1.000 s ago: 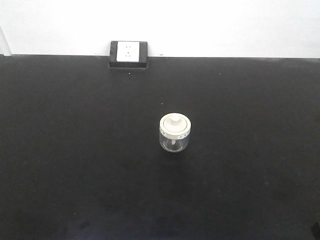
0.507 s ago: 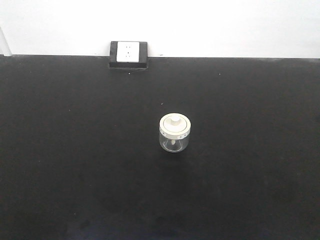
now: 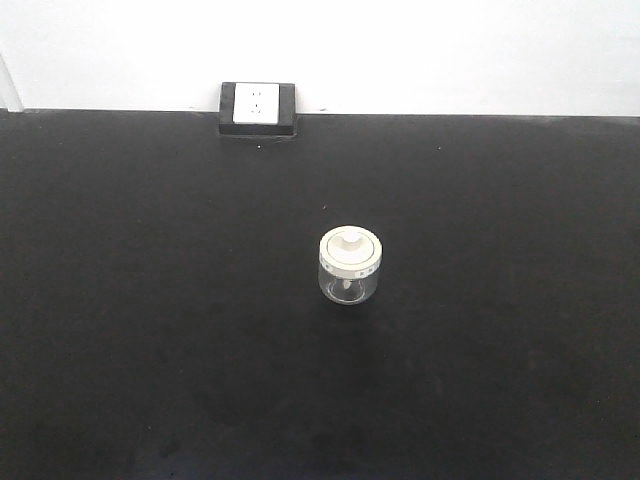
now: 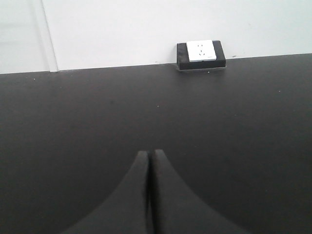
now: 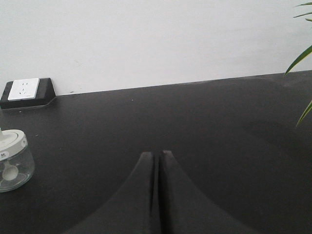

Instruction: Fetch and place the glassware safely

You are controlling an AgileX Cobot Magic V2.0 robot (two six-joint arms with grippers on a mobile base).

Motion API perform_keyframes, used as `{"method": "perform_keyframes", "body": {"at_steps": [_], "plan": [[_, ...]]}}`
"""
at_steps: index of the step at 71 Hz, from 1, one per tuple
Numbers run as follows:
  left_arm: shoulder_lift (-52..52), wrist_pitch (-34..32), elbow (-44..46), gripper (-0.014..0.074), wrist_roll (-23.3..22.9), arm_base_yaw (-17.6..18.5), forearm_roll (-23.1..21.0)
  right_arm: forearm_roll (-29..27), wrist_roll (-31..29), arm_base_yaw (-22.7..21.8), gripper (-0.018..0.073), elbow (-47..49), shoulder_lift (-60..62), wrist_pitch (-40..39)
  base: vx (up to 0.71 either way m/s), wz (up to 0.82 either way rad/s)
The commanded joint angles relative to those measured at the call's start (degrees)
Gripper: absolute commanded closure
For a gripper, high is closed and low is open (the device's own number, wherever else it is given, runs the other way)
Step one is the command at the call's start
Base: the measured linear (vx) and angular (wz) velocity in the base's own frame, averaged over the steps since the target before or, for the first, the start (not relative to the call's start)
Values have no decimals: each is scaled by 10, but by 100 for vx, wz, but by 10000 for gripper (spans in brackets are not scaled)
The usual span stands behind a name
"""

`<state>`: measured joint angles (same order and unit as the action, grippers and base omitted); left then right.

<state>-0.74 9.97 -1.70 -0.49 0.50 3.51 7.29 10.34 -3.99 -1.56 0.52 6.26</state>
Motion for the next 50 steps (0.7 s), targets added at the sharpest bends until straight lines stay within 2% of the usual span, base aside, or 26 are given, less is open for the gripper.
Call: {"method": "perform_keyframes", "body": {"at_steps": [1, 50], "plan": [[-6, -39, -15, 603, -5, 4, -6, 5, -8, -3, 563, -11, 8, -39, 0, 0], [-6, -39, -15, 603, -5, 4, -6, 5, -8, -3, 563, -11, 8, -40, 0, 0]]}}
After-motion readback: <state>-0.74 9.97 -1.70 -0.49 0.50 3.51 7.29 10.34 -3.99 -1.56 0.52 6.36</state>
